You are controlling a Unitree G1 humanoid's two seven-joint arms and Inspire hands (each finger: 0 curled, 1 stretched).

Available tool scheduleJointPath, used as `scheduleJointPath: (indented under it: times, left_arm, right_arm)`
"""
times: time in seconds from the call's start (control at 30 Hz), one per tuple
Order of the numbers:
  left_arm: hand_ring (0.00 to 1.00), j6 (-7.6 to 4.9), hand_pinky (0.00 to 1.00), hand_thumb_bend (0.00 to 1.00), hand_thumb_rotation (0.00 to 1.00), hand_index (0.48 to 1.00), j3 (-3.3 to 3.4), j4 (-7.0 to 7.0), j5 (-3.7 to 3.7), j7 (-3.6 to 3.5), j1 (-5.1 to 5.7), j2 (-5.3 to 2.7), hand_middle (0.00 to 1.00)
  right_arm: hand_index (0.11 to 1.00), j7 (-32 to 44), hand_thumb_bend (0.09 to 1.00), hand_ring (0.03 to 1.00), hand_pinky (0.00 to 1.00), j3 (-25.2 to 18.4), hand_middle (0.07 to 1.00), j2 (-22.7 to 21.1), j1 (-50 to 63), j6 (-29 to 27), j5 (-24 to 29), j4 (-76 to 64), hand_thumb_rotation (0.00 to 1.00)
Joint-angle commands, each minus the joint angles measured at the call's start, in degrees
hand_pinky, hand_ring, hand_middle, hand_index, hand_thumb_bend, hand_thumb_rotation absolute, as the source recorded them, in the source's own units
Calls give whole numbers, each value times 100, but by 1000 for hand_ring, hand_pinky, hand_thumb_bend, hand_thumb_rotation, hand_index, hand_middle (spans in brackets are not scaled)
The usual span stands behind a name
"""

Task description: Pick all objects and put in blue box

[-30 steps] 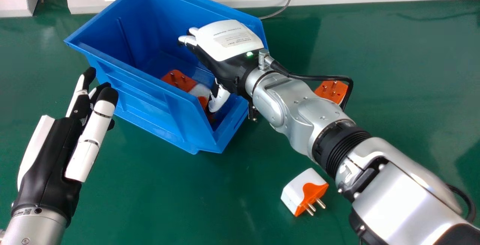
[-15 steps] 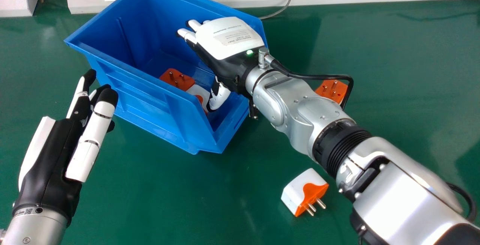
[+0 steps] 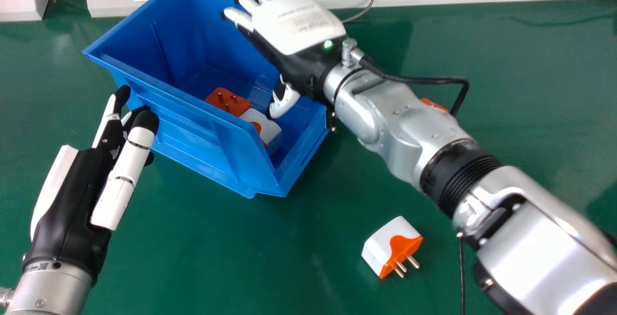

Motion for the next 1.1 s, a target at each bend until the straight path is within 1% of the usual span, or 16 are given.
scheduleJointPath:
  times: [0.0, 0.07, 0.13, 0.17, 0.23, 0.3, 0.4, 0.57, 0.67, 0.77, 0.87, 0.97, 1.03, 1.07]
  left_arm:
    - [944, -13, 861, 469, 1000, 1000, -41, -20, 62, 3, -89, 49, 958]
    - [943, -11, 861, 465, 1000, 1000, -60, 9, 82, 3, -125, 57, 956]
    - [939, -6, 856, 467, 1000, 1000, -74, 13, 102, 0, -141, 66, 952]
    - [939, -1, 856, 467, 1000, 1000, -76, 11, 113, -3, -150, 73, 952]
    - [937, 14, 852, 483, 1000, 1000, -83, -17, 137, -5, -154, 79, 950]
    - [937, 15, 850, 491, 1000, 1000, -71, -8, 151, -8, -168, 90, 950]
    - [937, -22, 847, 510, 1000, 1000, -47, 41, 149, -21, -181, 105, 950]
    - [938, -128, 847, 517, 1000, 1000, 28, 120, 80, -57, -165, 108, 950]
    - [938, -197, 850, 520, 1000, 1000, 61, 143, 53, -73, -138, 97, 951]
    - [939, -261, 854, 523, 1000, 1000, 115, 178, 4, -115, -100, 94, 951]
    - [940, -287, 858, 514, 1000, 1000, 154, 222, -32, -149, -100, 93, 952]
    - [941, -312, 860, 504, 1000, 1000, 188, 240, -44, -171, -78, 114, 952]
    - [942, -312, 862, 501, 1000, 1000, 198, 245, -39, -181, -74, 117, 953]
    - [942, -295, 864, 502, 1000, 1000, 201, 233, -38, -185, -71, 113, 953]
  right_arm:
    - [916, 102, 573, 958, 817, -146, 987, -212, 145, -9, 58, -550, 0]
    - [915, 221, 581, 958, 820, -222, 987, -382, 370, 73, 51, -1072, 0]
    - [915, 332, 631, 961, 833, -294, 990, -529, 598, 180, 23, -1583, 0]
    - [915, 379, 631, 961, 833, -334, 990, -589, 710, 233, 10, -1816, 0]
    - [916, 457, 662, 963, 842, -413, 992, -709, 934, 323, -17, -2266, 0]
    - [917, 518, 674, 965, 848, -481, 993, -882, 1215, 397, -85, -2812, 0]
    - [919, 602, 693, 969, 875, -615, 996, -1127, 1568, 443, -138, -3479, 0]
    - [928, 751, 715, 979, 909, -1026, 999, -1504, 2405, 599, -216, -4849, 2]
    - [940, 867, 728, 987, 938, -1306, 999, -1595, 2920, 778, -236, -5668, 10]
    - [940, 883, 750, 993, 968, -1527, 997, -1591, 3395, 946, -298, -6281, 14]
    - [939, 797, 763, 997, 984, -1729, 995, -1533, 3844, 1090, -351, -6725, 14]
    - [945, 575, 757, 999, 992, -1913, 997, -1420, 4326, 1193, -378, -7053, 23]
    - [948, 448, 753, 999, 994, -1998, 998, -1344, 4578, 1234, -403, -7196, 30]
    - [952, 393, 743, 1000, 996, -2035, 999, -1305, 4703, 1252, -417, -7268, 48]
